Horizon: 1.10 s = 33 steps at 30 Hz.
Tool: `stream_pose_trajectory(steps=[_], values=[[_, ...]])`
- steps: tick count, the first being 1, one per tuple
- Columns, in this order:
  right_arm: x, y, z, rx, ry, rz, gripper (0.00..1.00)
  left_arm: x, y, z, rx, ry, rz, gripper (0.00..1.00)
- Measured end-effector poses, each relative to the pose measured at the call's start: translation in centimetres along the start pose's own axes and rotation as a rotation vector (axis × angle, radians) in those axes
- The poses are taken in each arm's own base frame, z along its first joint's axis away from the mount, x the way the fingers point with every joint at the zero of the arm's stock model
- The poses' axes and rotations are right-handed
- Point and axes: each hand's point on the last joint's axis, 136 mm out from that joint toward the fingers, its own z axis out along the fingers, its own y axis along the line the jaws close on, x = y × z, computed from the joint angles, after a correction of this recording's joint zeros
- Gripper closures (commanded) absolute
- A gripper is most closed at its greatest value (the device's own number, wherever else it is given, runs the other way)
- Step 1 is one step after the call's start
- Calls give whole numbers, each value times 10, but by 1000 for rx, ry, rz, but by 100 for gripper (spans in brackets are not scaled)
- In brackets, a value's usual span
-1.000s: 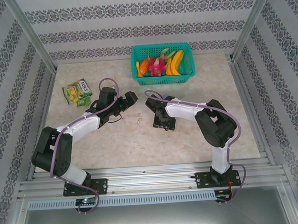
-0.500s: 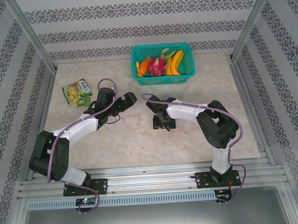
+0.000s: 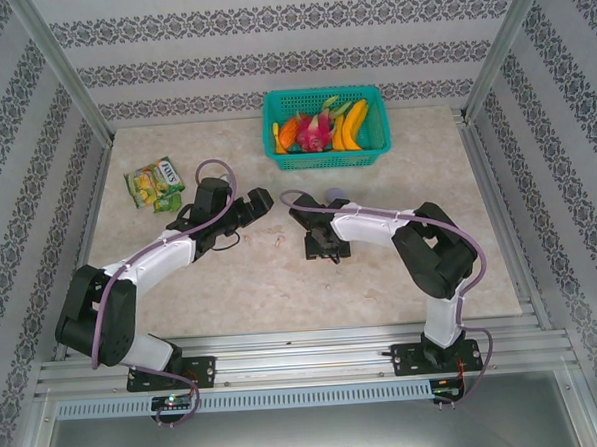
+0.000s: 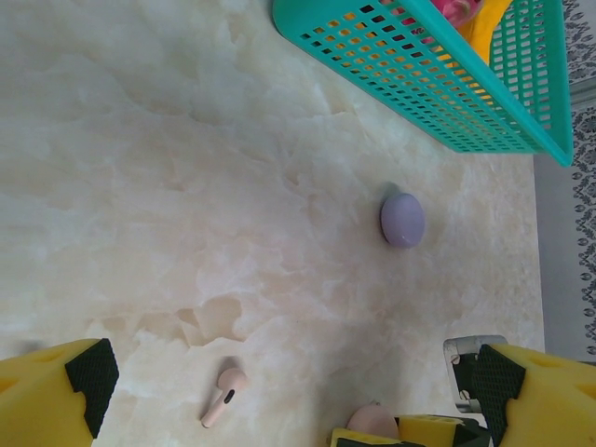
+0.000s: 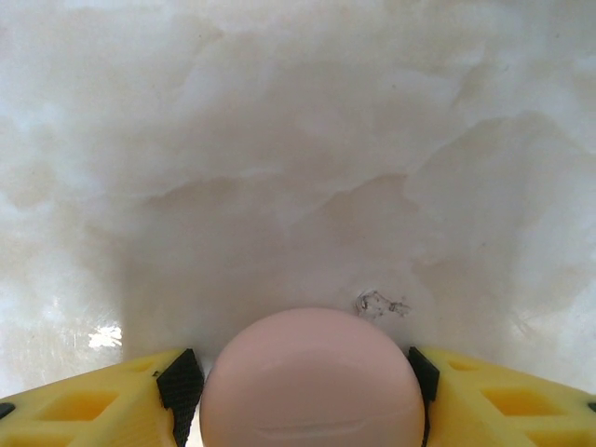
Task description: Insert wireless bluetooth earbuds into charging case
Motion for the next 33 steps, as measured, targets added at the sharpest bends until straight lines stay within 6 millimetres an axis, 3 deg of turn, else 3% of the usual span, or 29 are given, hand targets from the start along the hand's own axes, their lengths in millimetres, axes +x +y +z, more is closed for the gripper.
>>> stream_pose_trajectory(steps=[22,33], values=[[-1,-2,-2,-85,-34,19,50,7,1,0,-12,18,33,0],[-5,-2,-8,-140,-67,242,51,31,13,7,21,38,81,0]])
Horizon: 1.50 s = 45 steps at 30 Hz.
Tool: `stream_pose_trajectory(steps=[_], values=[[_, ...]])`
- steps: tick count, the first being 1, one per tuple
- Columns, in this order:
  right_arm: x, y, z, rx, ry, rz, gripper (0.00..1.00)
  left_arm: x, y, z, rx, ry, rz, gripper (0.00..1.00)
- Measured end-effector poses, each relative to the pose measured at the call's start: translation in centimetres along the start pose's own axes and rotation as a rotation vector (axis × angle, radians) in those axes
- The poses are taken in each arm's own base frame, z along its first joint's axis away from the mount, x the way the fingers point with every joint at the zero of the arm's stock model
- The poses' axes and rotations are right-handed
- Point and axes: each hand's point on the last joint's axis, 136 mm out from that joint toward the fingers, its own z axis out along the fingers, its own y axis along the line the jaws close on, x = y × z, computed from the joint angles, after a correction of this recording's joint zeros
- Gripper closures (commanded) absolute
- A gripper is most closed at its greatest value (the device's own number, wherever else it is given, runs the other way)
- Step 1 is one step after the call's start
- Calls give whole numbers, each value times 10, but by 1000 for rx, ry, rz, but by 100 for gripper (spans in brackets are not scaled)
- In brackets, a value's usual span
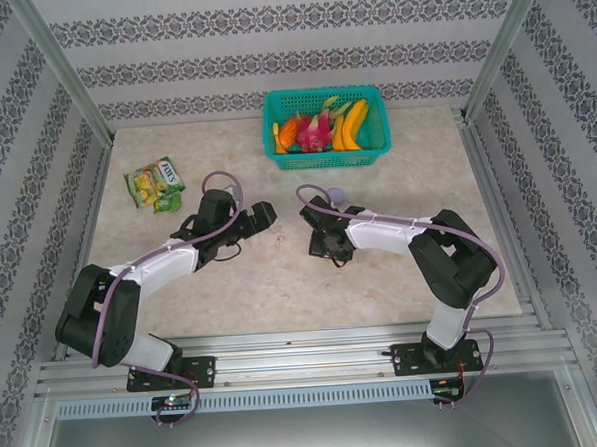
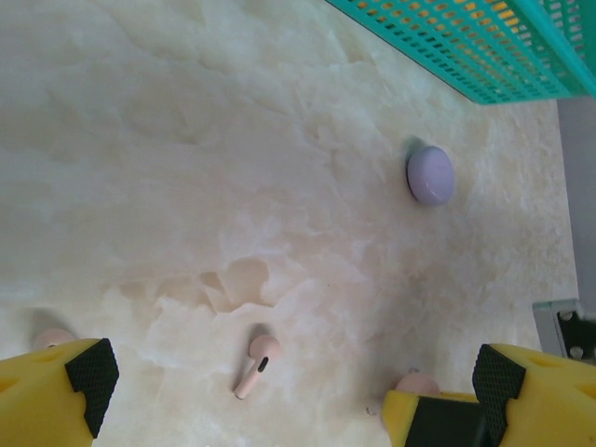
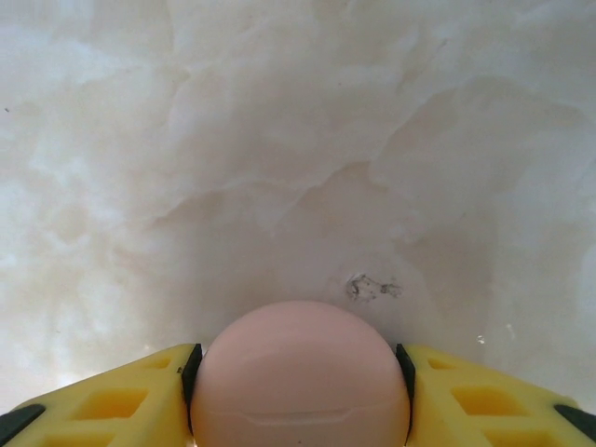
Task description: Insert wireless bluetooth earbuds into charging case
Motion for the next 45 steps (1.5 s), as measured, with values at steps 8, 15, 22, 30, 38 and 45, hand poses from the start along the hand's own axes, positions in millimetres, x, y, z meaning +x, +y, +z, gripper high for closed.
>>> stream_pose_trajectory(steps=[8,15,22,30,38,45], values=[[-23,-1,0,-43,-33,179,51,29,-18,12,138,7,97,0],[-40,-6,-7,-77,-43,291,51,57,-46,23,293,46,189,1],[-62,-6,-25,-156,-66,407,51,76,-58,38,390,79,226,6],[-72,-6,-36,-217,-59,514,51,88,-69,46,449,77,248,12],[-75,5,-41,-278,-42,572,51,80,-84,58,480,32,242,18],[-76,8,-44,-297,-37,599,51,67,-100,69,506,-13,231,25]])
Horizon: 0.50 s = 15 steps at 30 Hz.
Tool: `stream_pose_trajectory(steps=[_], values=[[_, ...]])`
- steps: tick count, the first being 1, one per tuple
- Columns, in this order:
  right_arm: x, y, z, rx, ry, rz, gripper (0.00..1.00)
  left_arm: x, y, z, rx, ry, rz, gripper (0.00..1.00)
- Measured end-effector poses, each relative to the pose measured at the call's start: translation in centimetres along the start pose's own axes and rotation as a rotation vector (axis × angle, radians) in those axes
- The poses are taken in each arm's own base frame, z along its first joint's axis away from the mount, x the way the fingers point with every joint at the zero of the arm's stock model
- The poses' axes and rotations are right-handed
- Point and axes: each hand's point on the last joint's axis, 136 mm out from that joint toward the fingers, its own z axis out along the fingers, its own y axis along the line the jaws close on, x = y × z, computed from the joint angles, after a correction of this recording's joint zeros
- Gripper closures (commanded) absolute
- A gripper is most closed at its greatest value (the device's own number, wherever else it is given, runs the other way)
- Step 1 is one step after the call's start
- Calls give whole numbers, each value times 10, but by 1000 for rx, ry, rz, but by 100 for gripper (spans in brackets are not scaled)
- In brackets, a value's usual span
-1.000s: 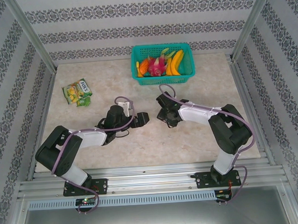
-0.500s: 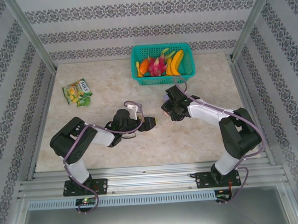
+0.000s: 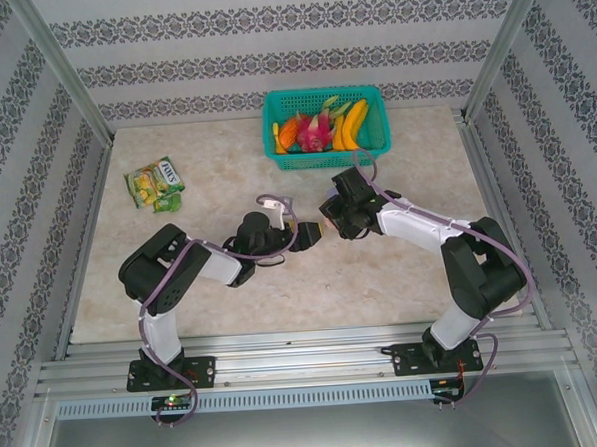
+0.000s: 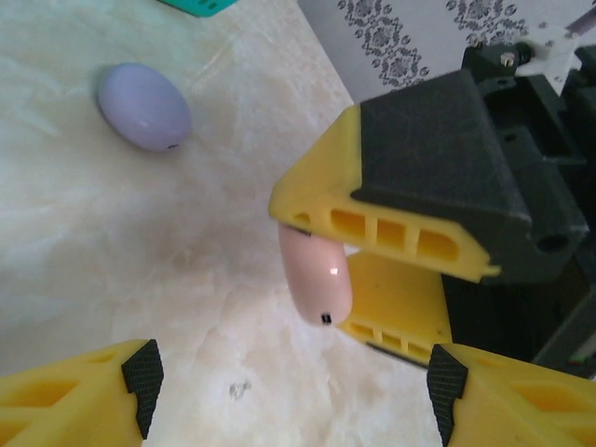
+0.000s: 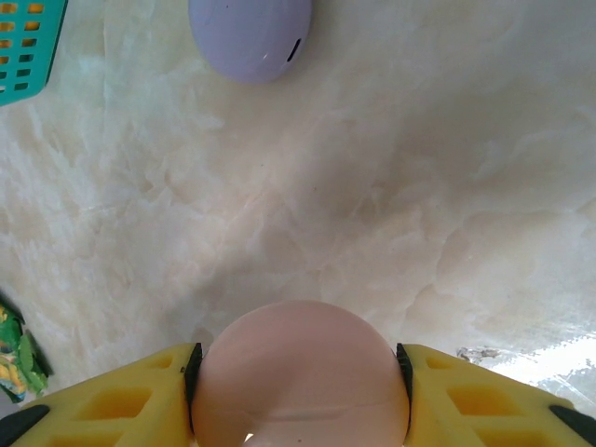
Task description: Insert wireless bluetooth earbuds into charging case
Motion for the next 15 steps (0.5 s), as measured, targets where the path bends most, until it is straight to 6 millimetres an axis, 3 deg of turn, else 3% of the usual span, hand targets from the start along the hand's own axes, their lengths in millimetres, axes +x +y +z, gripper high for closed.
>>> stream_pose_trajectory(steps=[15], values=[[2,7,-5,-31,13,21,51,-2,4,27,-2,-25,-22,34]])
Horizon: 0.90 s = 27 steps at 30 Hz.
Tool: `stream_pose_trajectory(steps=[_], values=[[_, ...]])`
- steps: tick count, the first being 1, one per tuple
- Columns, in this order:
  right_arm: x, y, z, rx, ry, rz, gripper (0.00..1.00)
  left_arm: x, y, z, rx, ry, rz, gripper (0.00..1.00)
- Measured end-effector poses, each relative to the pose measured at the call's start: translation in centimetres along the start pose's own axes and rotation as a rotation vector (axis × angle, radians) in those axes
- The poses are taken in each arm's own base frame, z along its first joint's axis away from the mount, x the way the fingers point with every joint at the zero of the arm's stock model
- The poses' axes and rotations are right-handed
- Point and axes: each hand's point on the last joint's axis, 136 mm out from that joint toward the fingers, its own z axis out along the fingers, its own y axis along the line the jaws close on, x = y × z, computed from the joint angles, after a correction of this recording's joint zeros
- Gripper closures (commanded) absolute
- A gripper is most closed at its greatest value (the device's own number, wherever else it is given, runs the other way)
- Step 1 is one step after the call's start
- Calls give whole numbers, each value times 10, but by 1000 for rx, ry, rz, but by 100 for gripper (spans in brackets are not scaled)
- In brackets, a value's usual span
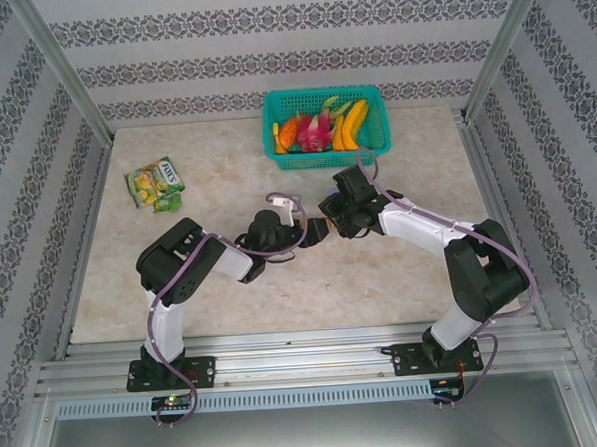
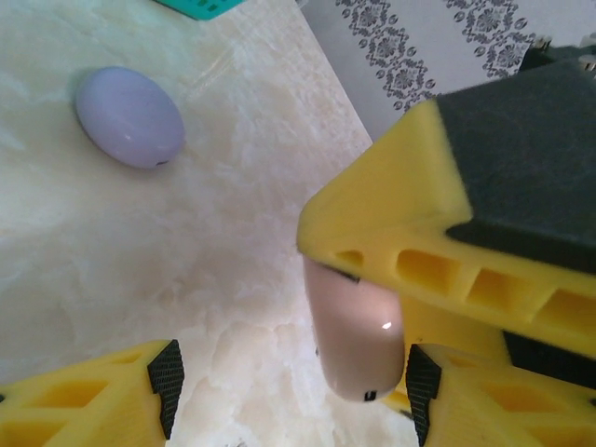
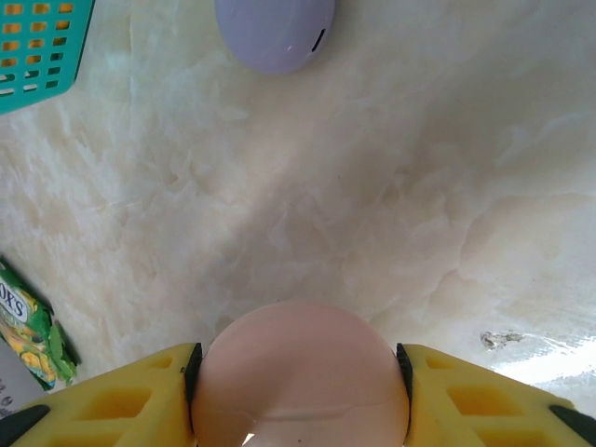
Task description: Insert wireless bluetooth earbuds into charging case
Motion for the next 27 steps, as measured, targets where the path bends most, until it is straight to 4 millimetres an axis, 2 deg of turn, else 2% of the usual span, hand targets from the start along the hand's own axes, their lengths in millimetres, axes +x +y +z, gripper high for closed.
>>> stream_pose_trajectory(steps=[4,15,27], values=[[0,3,0,-10,-2,2,51,-6,-3,5,11,-17,3,38],[-1,5,0,-20,-4,5,51,-5,-1,17,14,-32,-10,44],[-2,10,0,-39,-8,21,51,-12,-7,21,35,-78,-23,64]])
